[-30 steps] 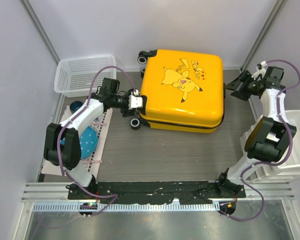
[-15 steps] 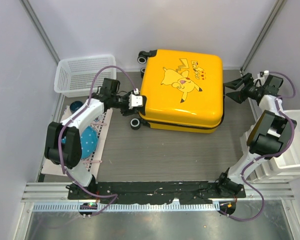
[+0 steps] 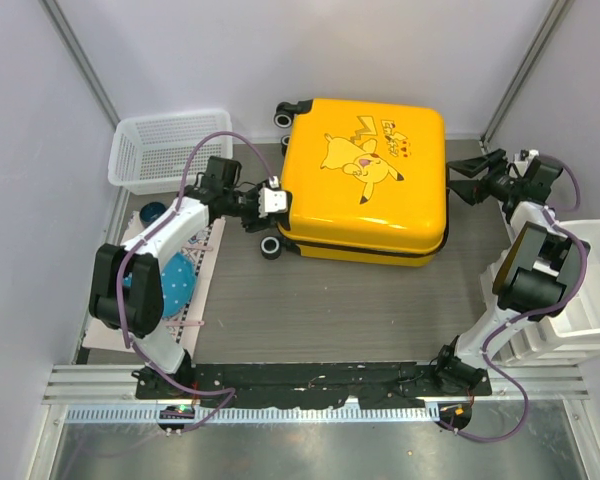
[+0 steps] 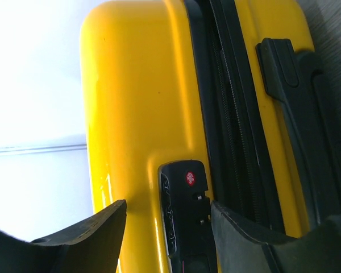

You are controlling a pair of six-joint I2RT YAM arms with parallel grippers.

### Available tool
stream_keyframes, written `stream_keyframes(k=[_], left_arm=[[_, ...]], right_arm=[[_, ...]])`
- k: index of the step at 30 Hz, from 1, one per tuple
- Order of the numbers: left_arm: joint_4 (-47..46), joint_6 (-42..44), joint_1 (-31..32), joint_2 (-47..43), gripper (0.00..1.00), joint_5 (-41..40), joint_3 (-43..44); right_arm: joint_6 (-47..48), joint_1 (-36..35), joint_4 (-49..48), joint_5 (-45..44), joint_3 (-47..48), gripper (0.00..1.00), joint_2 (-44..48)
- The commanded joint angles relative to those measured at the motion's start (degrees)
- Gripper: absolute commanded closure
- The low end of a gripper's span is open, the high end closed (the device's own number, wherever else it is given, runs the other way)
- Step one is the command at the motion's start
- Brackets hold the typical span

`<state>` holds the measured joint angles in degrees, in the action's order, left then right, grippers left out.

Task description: Open, take out, and arrange the luggage

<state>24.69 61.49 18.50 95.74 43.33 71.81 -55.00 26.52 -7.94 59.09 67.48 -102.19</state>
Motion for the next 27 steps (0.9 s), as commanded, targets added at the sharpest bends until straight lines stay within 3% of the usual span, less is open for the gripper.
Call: stream_keyframes(k=[1, 7, 9, 13, 14, 17, 21, 24, 25, 26, 27], left_arm=[[-7.90, -1.29, 2.59, -0.47, 1.00, -0.53, 1.05], [-12.28, -6.38, 7.41, -2.58, 1.00, -0.79, 1.93], [-13.26, -8.92, 8.74, -3.02, 1.00, -1.32, 2.63], [-17.11, -12.71, 11.90, -3.81, 1.00, -2.37, 2.55], [-17.82, -13.41, 12.26, -3.90, 1.00, -2.72, 2.37], [-20.29, -16.31, 12.96, -3.99, 1.00, -3.52, 1.58], [-22.13, -20.17, 13.84, -3.64, 1.00, -3.34, 0.53], [-22.40, -22.64, 14.54, -2.67, 1.00, -3.60, 0.26], [-22.32, -23.43, 14.72, -2.49, 0.92, -4.13, 0.00], [-22.31, -24.22, 14.72, -2.67, 0.76, -4.83, -0.70], [-22.66, -25.10, 14.55, -3.02, 0.46, -5.44, -1.32]], right_arm=[[-13.28, -3.15, -12.35, 9.46, 2.21, 0.37, 5.77], [-10.15, -2.18, -7.10, 10.08, 8.98, 0.39, 5.86], [-6.19, -1.13, -0.17, 9.82, 11.35, 0.39, 5.69], [8.74, 2.82, 17.93, 5.35, 15.83, 0.36, 4.11], [16.86, 3.88, 26.32, 1.94, 18.62, 0.36, 3.76], [28.59, 3.45, 39.10, -5.53, 24.44, 0.34, 1.91], [33.46, 2.83, 40.73, -13.88, 26.38, 0.30, 3.13], [36.71, 1.26, 41.43, -15.14, 28.58, 0.28, 3.84], [37.59, 0.55, 42.48, -14.80, 29.63, 0.28, 4.02], [38.91, -0.06, 43.01, -14.79, 29.98, 0.28, 4.37], [41.44, -1.55, 43.54, -14.62, 30.34, 0.28, 4.63]])
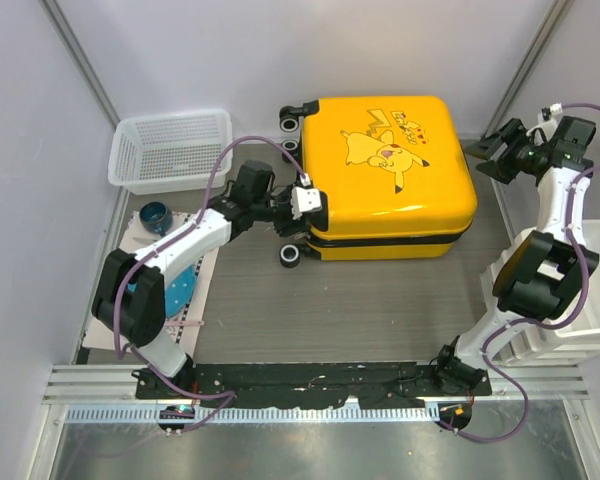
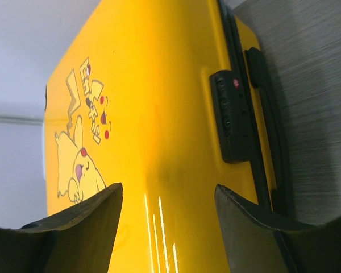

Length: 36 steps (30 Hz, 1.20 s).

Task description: Open, take out, and arrange the luggage

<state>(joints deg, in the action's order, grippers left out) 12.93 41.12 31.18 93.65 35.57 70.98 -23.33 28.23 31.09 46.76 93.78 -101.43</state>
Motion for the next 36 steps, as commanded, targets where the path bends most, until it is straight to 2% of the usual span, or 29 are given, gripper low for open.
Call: stream_keyframes(k=[1, 3, 8, 13, 18, 20, 21, 22, 27, 34, 36], left_arm=[[-10.91, -5.43, 1.43, -1.53, 0.40, 2.05, -1.28], [-10.73, -7.19, -1.11, -5.12, 0.36, 3.97, -4.61], [-11.43, -9.75, -6.82, -16.11, 0.34, 9.43, -14.35], [-9.42, -10.27, -7.80, -24.91, 0.30, 9.34, -20.96], [-17.31, -21.41, -8.94, -26.58, 0.23, 6.81, -26.33], [-19.60, -26.26, -10.77, -28.16, 0.23, 6.79, -28.17], [-20.13, -27.40, -11.57, -28.86, 0.22, 7.23, -28.70], [-20.22, -28.98, -12.71, -30.52, 0.22, 7.40, -29.23], [-14.43, -31.10, -19.13, -35.19, 0.19, 7.06, -31.86], [-13.10, -36.46, -24.76, -40.73, 0.17, 3.80, -37.22], [-11.44, -37.51, -26.25, -41.70, 0.17, 3.98, -37.76]], right_arm=[[11.36, -3.79, 6.16, -2.29, 4.65, 0.28, 4.48], [15.05, -5.28, 7.66, -2.38, 5.01, 0.28, 5.10], [19.46, -6.96, 9.60, -2.82, 5.19, 0.28, 7.64], [26.48, -10.38, 13.45, -3.08, 8.34, 0.29, 8.35], [40.53, -22.15, 22.24, -6.77, 15.90, 0.29, 7.13], [44.58, -26.80, 26.47, -8.87, 19.85, 0.29, 6.95], [47.30, -32.65, 27.43, -12.28, 20.74, 0.27, 6.86], [48.63, -35.23, 28.92, -14.31, 22.40, 0.25, 6.16], [54.70, -52.62, 33.33, -21.71, 27.68, 0.20, 1.51], [59.36, -68.63, 35.61, -26.98, 33.92, 0.16, -8.07], [60.42, -70.50, 35.97, -27.16, 34.19, 0.16, -10.71]])
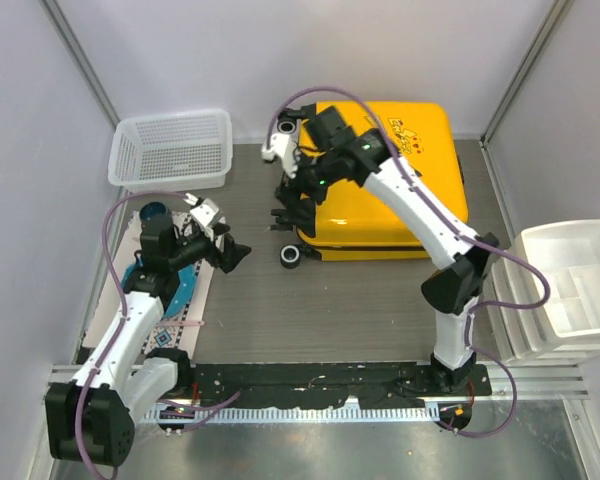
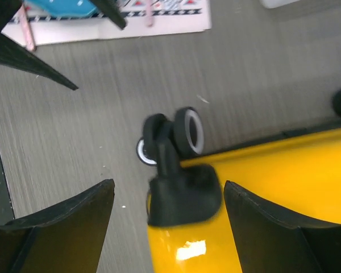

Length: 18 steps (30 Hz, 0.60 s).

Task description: Open, take out, and arrange the luggage

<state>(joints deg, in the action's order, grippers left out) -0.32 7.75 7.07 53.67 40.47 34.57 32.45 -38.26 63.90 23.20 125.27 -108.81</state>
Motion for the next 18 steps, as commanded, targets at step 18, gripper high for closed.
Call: stream_keyframes(k=[18], left_arm=[[-3.54, -6.26, -4.52, -3.05, 0.17, -0.83, -7.76]], right_arm=[[13.26, -7.71, 10.37, -11.33, 10.78, 0.13, -17.39]])
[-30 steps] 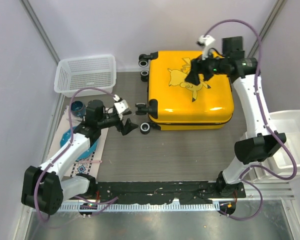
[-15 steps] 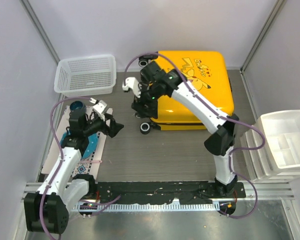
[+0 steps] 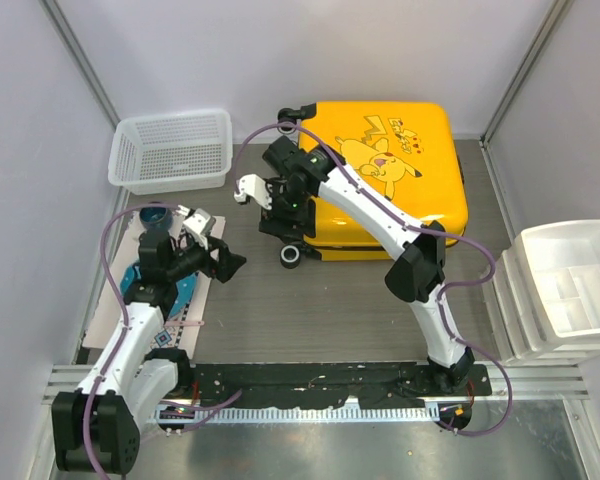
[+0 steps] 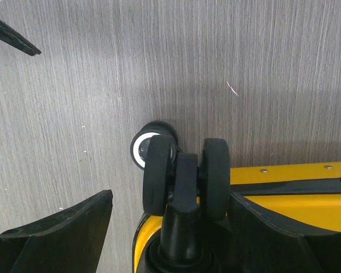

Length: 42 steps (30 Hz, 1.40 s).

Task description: Open, take out, and arrange the luggage

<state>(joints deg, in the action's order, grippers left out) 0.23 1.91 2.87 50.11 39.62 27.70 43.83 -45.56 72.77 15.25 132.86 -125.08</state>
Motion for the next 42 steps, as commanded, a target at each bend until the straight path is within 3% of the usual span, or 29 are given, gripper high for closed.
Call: stream_keyframes(k=[1, 3, 6, 7, 12, 13, 15, 17, 21, 25, 35, 36, 40, 42], left_arm=[[-5.14, -0.51, -0.41, 0.78, 0.17, -0.06, -1.07], [-6.81, -0.68, -0.41, 2.53, 0.17, 0.11, -1.51], [-11.38, -1.30, -0.41, 5.78, 0.17, 1.25, -1.78], [-12.70, -1.30, -0.41, 6.84, 0.17, 1.60, -1.51], [-19.72, -1.65, -0.33, 10.88, 0.17, 2.56, -1.68], [-22.79, -0.95, -0.33, 11.15, 0.16, 3.88, -2.04], [-26.23, 0.98, -0.32, 12.03, 0.01, 9.74, -3.35], [-28.26, 5.46, -0.15, 14.83, 0.00, 14.68, -3.36], [-32.46, 3.55, 1.95, 23.08, 0.00, 18.65, 0.41], [-45.39, 2.13, 5.03, 31.09, 0.00, 14.98, 3.40], [-55.86, -0.85, 10.65, 38.22, 0.00, 13.38, 3.94], [-57.00, -1.55, 12.58, 38.83, 0.01, 11.82, 4.02], [-59.29, -3.84, 17.77, 39.10, 0.21, 7.85, 3.15], [-60.86, -3.76, 19.70, 39.63, 0.22, 6.36, 2.09]], right_arm=[[1.96, -0.41, 1.67, -3.21, 3.55, 0.13, -1.66], [2.39, -0.41, 1.67, -3.12, 3.55, 0.18, -2.10], [2.22, -0.32, 0.62, -3.20, 3.29, 0.32, -2.54], [2.13, -0.41, 0.53, -3.29, 3.55, 0.44, -2.63], [2.31, 0.12, 1.66, -2.51, 7.31, 0.78, -2.28], [2.13, 0.30, 1.67, -2.15, 7.94, 0.98, -1.84], [2.39, 0.74, 1.58, -1.45, 8.21, 1.00, 0.26], [3.27, 1.17, 1.58, -0.92, 8.03, 1.00, 1.67], [3.19, 2.23, 1.67, -0.04, 7.24, 1.00, 3.43], [2.84, 3.63, 2.46, 0.14, 4.87, 1.00, 3.52], [-1.89, 6.98, 3.87, 1.79, 4.78, 1.00, 4.93], [-2.61, 6.98, 3.87, 2.15, 4.69, 1.00, 5.10], [-5.68, 6.98, 3.26, 3.38, 3.55, 1.00, 5.89], [-7.26, 6.98, 2.46, 4.17, 2.76, 1.00, 6.25]])
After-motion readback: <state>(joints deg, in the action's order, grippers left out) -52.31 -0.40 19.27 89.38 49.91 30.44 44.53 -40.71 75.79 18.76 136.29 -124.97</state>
